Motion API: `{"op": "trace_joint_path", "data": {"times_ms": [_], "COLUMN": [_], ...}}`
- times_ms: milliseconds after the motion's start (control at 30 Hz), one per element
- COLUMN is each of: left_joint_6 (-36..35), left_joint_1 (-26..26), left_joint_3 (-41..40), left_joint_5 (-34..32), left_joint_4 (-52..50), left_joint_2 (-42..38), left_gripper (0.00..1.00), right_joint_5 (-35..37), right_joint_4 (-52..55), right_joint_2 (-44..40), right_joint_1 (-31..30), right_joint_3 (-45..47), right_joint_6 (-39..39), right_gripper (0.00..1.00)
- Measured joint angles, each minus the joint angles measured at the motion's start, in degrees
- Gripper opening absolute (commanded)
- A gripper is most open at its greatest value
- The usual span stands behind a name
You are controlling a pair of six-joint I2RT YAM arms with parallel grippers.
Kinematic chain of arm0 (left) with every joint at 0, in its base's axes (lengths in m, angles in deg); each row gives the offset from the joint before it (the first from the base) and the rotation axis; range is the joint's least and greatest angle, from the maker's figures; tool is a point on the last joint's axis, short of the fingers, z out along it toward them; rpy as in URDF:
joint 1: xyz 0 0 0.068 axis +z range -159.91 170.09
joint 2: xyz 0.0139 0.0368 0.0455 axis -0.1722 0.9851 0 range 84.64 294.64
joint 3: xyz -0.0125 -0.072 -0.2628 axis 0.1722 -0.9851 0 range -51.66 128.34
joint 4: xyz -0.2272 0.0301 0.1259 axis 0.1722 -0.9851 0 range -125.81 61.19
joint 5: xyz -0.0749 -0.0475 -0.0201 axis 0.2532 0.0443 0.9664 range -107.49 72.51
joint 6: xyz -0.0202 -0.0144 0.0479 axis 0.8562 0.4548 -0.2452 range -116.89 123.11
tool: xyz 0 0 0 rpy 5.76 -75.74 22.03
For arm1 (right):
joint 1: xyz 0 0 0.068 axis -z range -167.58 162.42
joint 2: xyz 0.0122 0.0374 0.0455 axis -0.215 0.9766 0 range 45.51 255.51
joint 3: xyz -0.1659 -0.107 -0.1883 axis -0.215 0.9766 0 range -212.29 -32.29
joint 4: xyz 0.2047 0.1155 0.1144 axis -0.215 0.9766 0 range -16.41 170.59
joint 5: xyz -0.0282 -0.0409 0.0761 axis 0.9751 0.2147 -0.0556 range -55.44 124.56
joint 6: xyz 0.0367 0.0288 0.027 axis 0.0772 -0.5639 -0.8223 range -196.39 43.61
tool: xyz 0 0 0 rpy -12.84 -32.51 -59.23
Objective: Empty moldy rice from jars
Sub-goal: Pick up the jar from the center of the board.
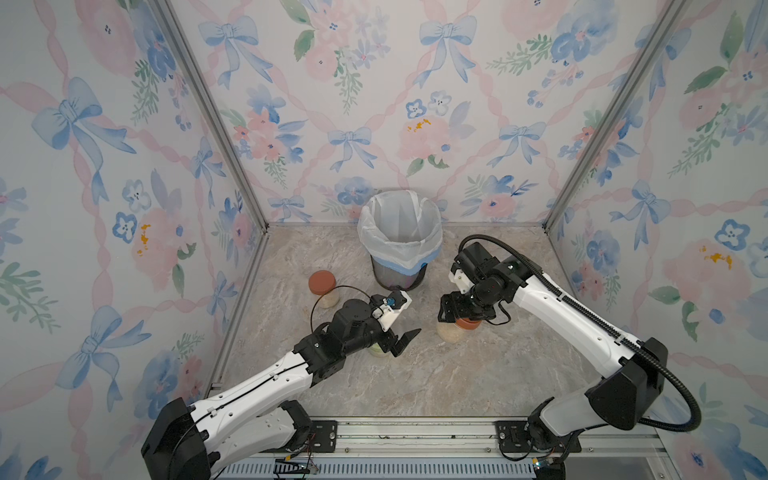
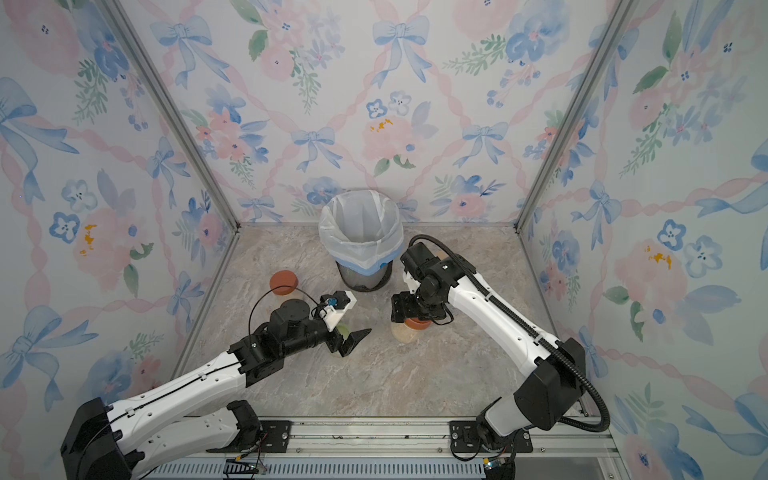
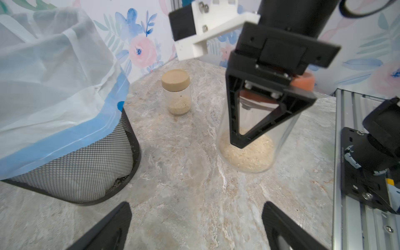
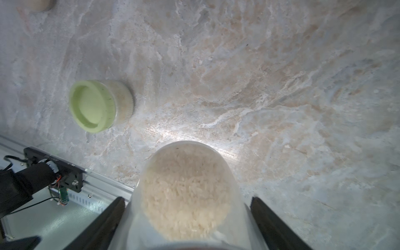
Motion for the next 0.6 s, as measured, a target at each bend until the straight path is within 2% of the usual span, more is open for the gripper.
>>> {"op": "trace_joint_path", "data": {"times_ms": [267,600], "left_joint_6": [-1.44,-1.46], "left_joint_1": [0.0,0.0], "left_joint_3": [-1.95,0.42], "left_joint_5": [7.67,13.27], "left_joint_4": [5.42,6.38], "left_joint_2": [-0.66,2.25], "left_gripper": [0.98,0.98], "right_joint_5": [-9.03,-13.88], "right_joint_4": [0.52,-0.98], "right_joint_2": [-1.73,-2.14], "right_joint_1": [0.07,-0.04], "right_joint_3": [-0.61,-2.03], "right_joint_6": [2.36,2.95], "right_gripper": [0.0,0.0]}}
